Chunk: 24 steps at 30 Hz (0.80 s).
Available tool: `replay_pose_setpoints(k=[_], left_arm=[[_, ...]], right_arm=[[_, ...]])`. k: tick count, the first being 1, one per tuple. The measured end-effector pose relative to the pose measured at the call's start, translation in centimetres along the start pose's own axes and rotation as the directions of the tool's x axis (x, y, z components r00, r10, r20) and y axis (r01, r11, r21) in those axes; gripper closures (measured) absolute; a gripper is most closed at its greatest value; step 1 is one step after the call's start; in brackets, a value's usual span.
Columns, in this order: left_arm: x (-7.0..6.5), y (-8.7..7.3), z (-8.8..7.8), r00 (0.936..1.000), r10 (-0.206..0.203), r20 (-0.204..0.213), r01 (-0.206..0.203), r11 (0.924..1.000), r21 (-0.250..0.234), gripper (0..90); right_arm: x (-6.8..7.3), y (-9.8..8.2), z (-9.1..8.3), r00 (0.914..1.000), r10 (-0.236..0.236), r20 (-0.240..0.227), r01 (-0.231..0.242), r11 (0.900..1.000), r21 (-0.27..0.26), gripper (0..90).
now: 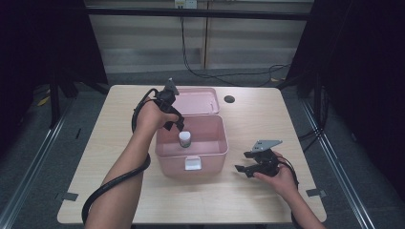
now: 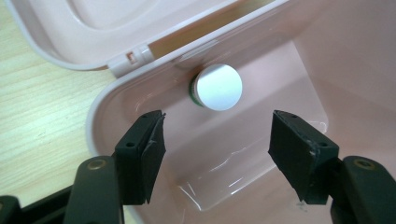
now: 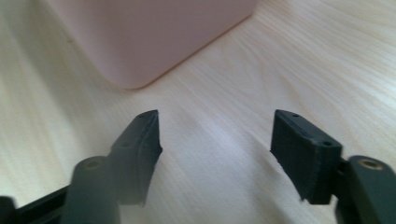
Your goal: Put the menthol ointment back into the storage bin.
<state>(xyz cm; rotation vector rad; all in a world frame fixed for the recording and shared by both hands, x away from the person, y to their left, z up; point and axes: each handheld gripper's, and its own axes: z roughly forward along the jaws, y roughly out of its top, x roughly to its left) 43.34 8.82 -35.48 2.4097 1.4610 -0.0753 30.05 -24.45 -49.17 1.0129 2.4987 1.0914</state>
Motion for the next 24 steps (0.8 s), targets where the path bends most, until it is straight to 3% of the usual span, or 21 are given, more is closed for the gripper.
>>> replay_pose_setpoints(k=[7, 18, 24], left_arm=[[0.3, -0.1, -0.7, 1.0, 0.0, -0.009, 0.0, 0.9999, -0.015, 35.5], [0.4, -0.3, -1.5, 0.9999, 0.005, -0.012, -0.006, 0.9996, -0.029, 35.0], [0.6, -0.5, -1.6, 0.9999, 0.001, -0.01, -0.001, 0.9992, -0.039, 34.9]], right_arm=[[0.3, 0.8, -1.0, 0.9996, 0.002, -0.029, -0.002, 1.0, 0.006, 40.7], [0.2, 1.6, -2.5, 0.9987, 0.008, -0.051, -0.004, 0.997, 0.072, 53.2], [0.5, 2.2, -3.4, 0.9951, 0.039, -0.091, -0.03, 0.995, 0.1, 63.3]])
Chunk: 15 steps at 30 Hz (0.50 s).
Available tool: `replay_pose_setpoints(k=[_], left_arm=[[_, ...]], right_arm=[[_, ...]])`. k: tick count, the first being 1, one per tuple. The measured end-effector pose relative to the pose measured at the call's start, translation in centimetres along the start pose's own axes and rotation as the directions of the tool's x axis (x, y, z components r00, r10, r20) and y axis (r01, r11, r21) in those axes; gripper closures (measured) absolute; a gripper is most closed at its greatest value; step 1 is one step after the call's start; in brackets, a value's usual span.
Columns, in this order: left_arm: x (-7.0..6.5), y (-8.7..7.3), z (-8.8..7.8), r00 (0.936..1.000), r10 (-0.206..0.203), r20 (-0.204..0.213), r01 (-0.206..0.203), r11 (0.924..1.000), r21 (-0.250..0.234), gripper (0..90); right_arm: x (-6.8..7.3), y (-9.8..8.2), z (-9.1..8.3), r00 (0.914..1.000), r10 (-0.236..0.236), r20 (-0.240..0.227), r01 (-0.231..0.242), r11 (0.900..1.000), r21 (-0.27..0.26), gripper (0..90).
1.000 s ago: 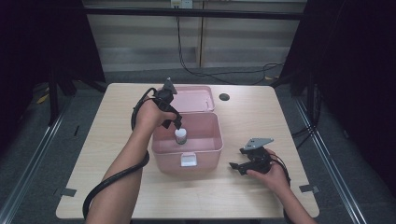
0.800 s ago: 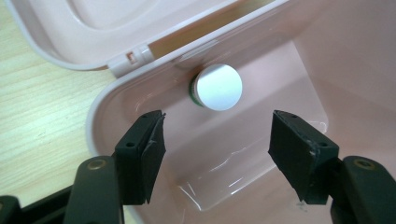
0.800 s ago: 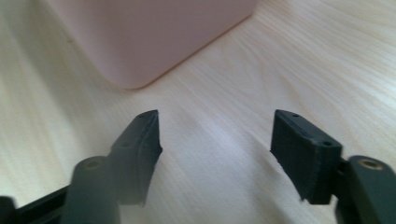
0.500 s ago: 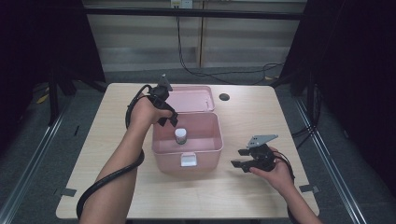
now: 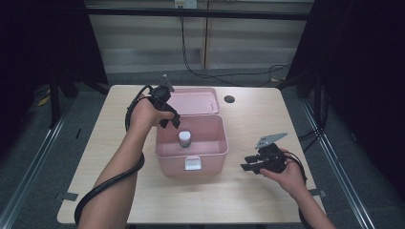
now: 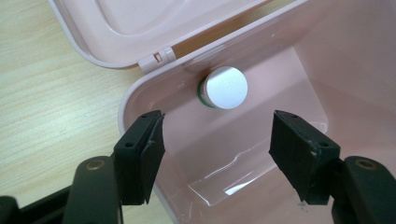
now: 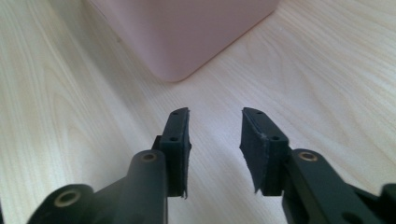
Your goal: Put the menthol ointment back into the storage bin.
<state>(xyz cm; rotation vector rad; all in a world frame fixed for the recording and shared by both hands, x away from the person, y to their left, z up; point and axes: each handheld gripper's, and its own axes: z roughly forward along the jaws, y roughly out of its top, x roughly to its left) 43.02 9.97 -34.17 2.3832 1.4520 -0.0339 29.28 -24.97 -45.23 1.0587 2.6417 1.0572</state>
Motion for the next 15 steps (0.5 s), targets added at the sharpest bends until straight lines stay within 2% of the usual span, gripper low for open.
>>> replay_pose_setpoints(k=[4, 9, 13, 15], left_arm=[[0.1, -0.1, -0.1, 1.0, 0.008, -0.002, -0.008, 1.0, 0.0, 34.2], [0.2, -0.1, -0.5, 1.0, 0.006, -0.004, -0.006, 0.9999, -0.009, 33.3], [0.3, 0.0, -0.8, 0.9999, 0.012, -0.007, -0.012, 0.9999, -0.008, 32.6], [0.3, 0.0, -1.0, 1.0, 0.003, -0.006, -0.003, 0.9998, -0.019, 32.2]], right_arm=[[0.4, 0.4, -0.4, 1.0, -0.002, -0.005, 0.002, 1.0, 0.016, 71.1], [1.0, 0.9, -0.4, 0.9991, 0.01, -0.042, -0.008, 0.999, 0.054, 79.1], [1.6, 1.3, -0.3, 0.9978, 0.004, -0.067, 0.001, 0.997, 0.075, 86.3], [1.9, 1.5, -0.4, 0.9972, -0.006, -0.075, 0.012, 0.997, 0.081, 90.0]])
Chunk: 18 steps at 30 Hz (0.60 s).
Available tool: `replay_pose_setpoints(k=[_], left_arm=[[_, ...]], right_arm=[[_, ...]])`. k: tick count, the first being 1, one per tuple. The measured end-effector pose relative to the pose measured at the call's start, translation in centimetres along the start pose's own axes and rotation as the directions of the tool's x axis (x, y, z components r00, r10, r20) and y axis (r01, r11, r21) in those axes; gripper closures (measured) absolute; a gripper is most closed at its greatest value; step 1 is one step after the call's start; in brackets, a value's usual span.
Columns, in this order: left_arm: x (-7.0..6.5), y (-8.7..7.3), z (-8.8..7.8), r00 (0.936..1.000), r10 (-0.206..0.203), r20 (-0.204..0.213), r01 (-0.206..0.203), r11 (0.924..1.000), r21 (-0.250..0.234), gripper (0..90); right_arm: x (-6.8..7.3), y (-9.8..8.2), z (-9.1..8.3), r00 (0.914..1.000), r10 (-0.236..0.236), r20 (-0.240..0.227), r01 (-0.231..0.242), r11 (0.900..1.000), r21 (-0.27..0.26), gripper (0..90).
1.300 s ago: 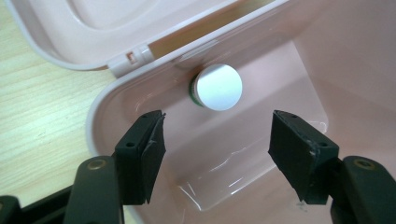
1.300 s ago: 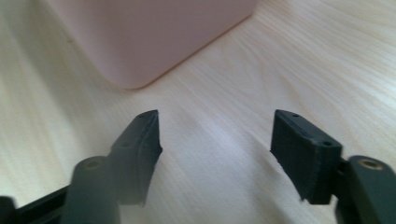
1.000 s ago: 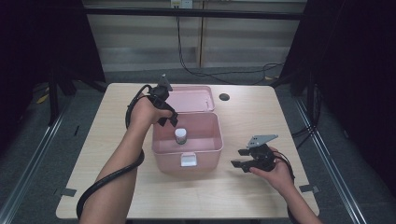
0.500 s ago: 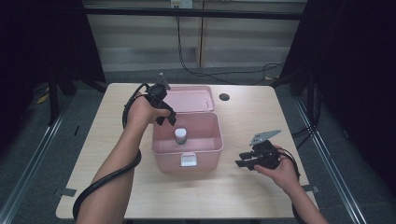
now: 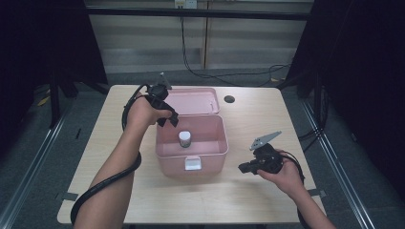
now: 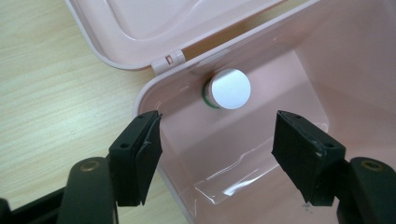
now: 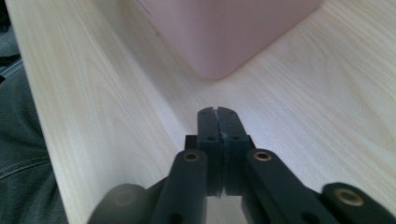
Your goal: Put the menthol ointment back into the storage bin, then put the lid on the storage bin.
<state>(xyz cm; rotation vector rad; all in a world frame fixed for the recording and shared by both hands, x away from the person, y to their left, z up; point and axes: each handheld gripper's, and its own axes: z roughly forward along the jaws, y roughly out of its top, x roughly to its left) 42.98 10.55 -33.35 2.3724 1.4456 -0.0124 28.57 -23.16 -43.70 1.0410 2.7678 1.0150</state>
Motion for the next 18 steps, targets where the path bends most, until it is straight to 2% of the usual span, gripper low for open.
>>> replay_pose_setpoints(k=[4, 8, 9, 13, 18], left_arm=[[0.1, 0.0, -0.3, 0.9999, 0.01, -0.004, -0.01, 0.9999, -0.002, 31.9], [0.4, -0.1, -0.6, 1.0, 0.008, -0.002, -0.008, 1.0, -0.001, 31.7], [0.3, -0.1, -0.6, 1.0, -0.005, -0.004, 0.005, 1.0, -0.004, 31.7], [0.7, -0.1, -1.0, 0.9999, -0.008, -0.007, 0.008, 1.0, -0.003, 31.6], [1.2, -0.2, -1.2, 0.9998, -0.017, -0.013, 0.017, 0.9999, 0.0, 31.6]], right_arm=[[0.5, 0.6, -0.4, 0.9997, -0.003, -0.026, 0.002, 1.0, -0.02, 90.0], [1.0, 1.1, -0.5, 0.9993, -0.008, -0.038, 0.008, 1.0, 0.0, 90.0], [1.1, 1.2, -0.5, 0.999, -0.014, -0.042, 0.014, 1.0, -0.003, 90.0], [1.7, 1.6, -0.5, 0.9972, -0.027, -0.07, 0.026, 1.0, -0.006, 90.0], [2.7, 2.2, 0.0, 0.9935, -0.06, -0.096, 0.061, 0.998, 0.008, 90.0]])
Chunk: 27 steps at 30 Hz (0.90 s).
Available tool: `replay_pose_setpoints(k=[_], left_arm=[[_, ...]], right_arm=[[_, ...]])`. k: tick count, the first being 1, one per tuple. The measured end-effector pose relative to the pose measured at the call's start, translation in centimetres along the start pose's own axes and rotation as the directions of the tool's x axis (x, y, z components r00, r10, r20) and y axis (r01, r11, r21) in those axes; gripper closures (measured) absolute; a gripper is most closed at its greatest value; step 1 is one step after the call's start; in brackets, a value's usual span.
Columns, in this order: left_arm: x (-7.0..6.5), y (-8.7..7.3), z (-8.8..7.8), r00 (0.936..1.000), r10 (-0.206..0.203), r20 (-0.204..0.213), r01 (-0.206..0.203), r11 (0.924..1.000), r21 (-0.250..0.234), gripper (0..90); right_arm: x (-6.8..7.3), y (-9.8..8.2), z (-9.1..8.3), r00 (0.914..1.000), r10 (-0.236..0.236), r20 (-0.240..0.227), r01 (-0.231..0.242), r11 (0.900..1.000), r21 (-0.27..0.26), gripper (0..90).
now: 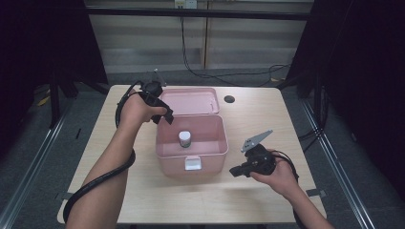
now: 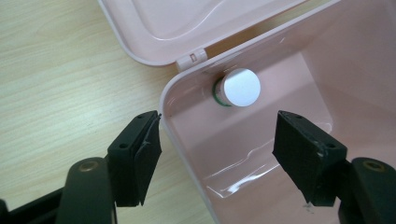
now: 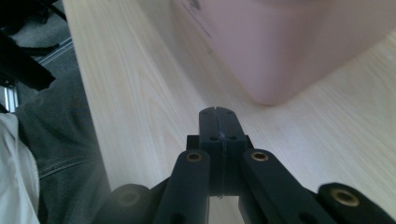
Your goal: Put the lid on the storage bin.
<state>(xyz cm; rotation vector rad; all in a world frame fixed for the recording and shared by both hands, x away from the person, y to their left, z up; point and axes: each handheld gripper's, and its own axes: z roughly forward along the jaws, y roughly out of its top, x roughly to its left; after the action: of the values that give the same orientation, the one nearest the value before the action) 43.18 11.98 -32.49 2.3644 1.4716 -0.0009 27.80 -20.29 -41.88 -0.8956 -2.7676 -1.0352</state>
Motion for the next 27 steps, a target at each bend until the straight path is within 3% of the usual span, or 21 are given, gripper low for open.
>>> replay_pose_setpoints(k=[16, 27], left_arm=[[1.1, -0.6, -0.7, 0.9997, -0.025, 0.004, 0.025, 0.9996, -0.012, 31.6], [1.4, -0.8, -1.0, 0.9997, -0.023, -0.001, 0.023, 0.9997, -0.012, 31.6]], right_arm=[[1.9, 2.8, 1.1, 0.9971, -0.041, -0.064, 0.04, 0.999, -0.017, 90.0], [2.6, 4.2, 1.5, 0.9957, -0.054, -0.076, 0.052, 0.998, -0.026, 90.0]])
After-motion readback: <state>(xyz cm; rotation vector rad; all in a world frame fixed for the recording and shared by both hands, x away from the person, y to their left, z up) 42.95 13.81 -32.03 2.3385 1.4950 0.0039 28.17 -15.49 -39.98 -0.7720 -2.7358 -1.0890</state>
